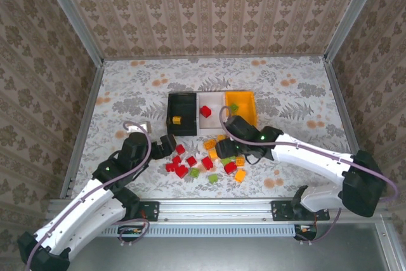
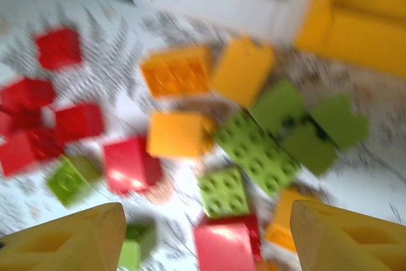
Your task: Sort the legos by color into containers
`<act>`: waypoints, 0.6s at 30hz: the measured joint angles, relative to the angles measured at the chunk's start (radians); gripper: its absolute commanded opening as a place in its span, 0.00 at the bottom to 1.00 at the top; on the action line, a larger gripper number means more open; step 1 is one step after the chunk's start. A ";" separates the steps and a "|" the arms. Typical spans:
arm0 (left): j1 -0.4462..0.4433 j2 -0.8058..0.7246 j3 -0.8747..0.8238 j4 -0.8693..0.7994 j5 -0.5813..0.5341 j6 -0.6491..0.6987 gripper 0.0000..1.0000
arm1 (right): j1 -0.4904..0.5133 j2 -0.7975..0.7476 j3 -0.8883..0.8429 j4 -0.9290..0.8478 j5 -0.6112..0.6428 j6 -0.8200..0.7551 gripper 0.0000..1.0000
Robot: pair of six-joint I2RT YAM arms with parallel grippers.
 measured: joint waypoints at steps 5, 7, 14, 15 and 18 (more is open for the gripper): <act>0.005 0.021 -0.008 0.015 0.010 0.000 1.00 | 0.014 -0.063 -0.158 -0.025 -0.020 0.030 0.71; 0.005 0.022 -0.013 0.018 0.013 0.000 1.00 | 0.026 -0.080 -0.198 -0.033 -0.038 0.033 0.72; 0.009 0.024 -0.019 0.031 0.017 -0.001 1.00 | 0.063 -0.026 -0.236 -0.016 -0.064 0.037 0.71; 0.011 0.025 -0.019 0.032 0.017 -0.001 1.00 | 0.066 -0.008 -0.236 -0.007 -0.064 0.039 0.70; 0.015 0.025 -0.019 0.034 0.016 -0.002 1.00 | 0.076 0.035 -0.236 0.023 -0.064 0.040 0.67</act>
